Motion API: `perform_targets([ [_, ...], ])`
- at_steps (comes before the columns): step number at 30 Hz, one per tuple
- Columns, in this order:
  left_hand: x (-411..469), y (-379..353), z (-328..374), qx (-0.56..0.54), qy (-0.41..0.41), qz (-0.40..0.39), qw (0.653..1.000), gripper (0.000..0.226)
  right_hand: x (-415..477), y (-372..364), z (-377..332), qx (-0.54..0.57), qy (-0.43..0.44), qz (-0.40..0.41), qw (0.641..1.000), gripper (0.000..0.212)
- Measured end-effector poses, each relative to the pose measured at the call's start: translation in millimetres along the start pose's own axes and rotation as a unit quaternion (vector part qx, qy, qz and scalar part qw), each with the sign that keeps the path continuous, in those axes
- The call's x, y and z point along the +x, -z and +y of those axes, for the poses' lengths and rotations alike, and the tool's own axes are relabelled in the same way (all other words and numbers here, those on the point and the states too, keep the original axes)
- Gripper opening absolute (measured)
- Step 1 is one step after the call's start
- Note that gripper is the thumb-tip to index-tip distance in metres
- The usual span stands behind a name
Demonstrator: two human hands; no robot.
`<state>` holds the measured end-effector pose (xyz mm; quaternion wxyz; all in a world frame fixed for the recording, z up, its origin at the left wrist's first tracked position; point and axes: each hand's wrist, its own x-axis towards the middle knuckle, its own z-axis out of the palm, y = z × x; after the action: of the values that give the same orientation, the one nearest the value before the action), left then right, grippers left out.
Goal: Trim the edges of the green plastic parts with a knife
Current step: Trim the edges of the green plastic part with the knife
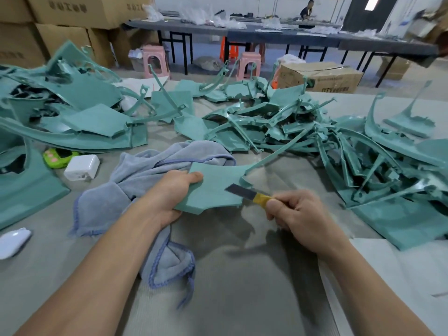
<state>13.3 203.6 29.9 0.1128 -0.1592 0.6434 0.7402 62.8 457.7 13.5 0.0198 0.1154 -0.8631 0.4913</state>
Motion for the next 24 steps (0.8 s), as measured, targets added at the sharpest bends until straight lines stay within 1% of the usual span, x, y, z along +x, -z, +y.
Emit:
perform_targets([
  [2, 1, 0, 0, -0.008, 0.004, 0.002, 1.000, 0.014, 3, -1, 4, -0.074, -0.008, 0.044, 0.996, 0.035],
  [3, 1, 0, 0, -0.009, 0.006, 0.004, 1.000, 0.014, 4, 1, 5, -0.068, -0.010, 0.067, 0.995, 0.036],
  [4, 2, 0, 0, -0.011, 0.006, 0.004, 1.000, 0.014, 4, 2, 5, -0.036, -0.004, 0.071, 0.997, 0.037],
  [6, 3, 1, 1, -0.018, 0.007, 0.001, 1.000, 0.014, 4, 0, 2, 0.027, 0.003, 0.035, 0.999, 0.035],
  [7, 4, 1, 1, -0.028, 0.009, 0.001, 1.000, 0.014, 3, -2, 0, 0.015, 0.005, 0.016, 1.000, 0.034],
  [8, 5, 0, 1, -0.038, 0.011, 0.005, 0.999, 0.014, 3, -5, -1, -0.024, 0.007, 0.016, 1.000, 0.034],
  [9, 5, -1, 1, -0.048, 0.013, 0.010, 0.999, 0.014, 2, -8, -3, -0.062, 0.008, 0.036, 0.997, 0.034],
  [10, 4, -3, 1, -0.061, 0.014, 0.015, 0.998, 0.014, 2, -10, -4, -0.077, 0.007, 0.068, 0.995, 0.034],
  [12, 2, -9, 1, -0.103, 0.020, 0.017, 0.994, 0.015, -1, -13, -8, -0.029, 0.006, 0.114, 0.993, 0.035],
  [13, 1, -12, 0, -0.122, 0.027, 0.017, 0.992, 0.015, -3, -13, -10, 0.011, 0.008, 0.117, 0.993, 0.036],
  [15, -1, -16, -1, -0.139, 0.038, 0.019, 0.989, 0.017, -8, -18, -17, 0.067, 0.022, 0.081, 0.994, 0.035],
  [16, -2, -18, -2, -0.139, 0.041, 0.019, 0.989, 0.018, -11, -22, -22, 0.071, 0.032, 0.051, 0.996, 0.033],
  [18, -5, -19, -1, -0.141, 0.047, 0.010, 0.989, 0.022, -11, -31, -26, 0.028, 0.032, -0.007, 0.999, 0.032],
  [19, -6, -19, 0, -0.143, 0.051, 0.003, 0.988, 0.024, -10, -34, -27, -0.002, 0.020, -0.017, 1.000, 0.032],
  [20, -7, -19, 1, -0.145, 0.054, -0.002, 0.988, 0.026, -7, -36, -26, -0.024, 0.002, 0.001, 1.000, 0.032],
  [22, -8, -18, 3, -0.156, 0.055, -0.004, 0.986, 0.027, -1, -33, -21, -0.050, -0.035, 0.108, 0.992, 0.032],
  [23, -8, -18, 4, -0.164, 0.054, -0.003, 0.985, 0.027, -1, -31, -19, -0.050, -0.038, 0.165, 0.984, 0.032],
  [24, -8, -18, 3, -0.169, 0.053, 0.000, 0.984, 0.027, -2, -29, -20, -0.038, -0.026, 0.201, 0.979, 0.033],
])
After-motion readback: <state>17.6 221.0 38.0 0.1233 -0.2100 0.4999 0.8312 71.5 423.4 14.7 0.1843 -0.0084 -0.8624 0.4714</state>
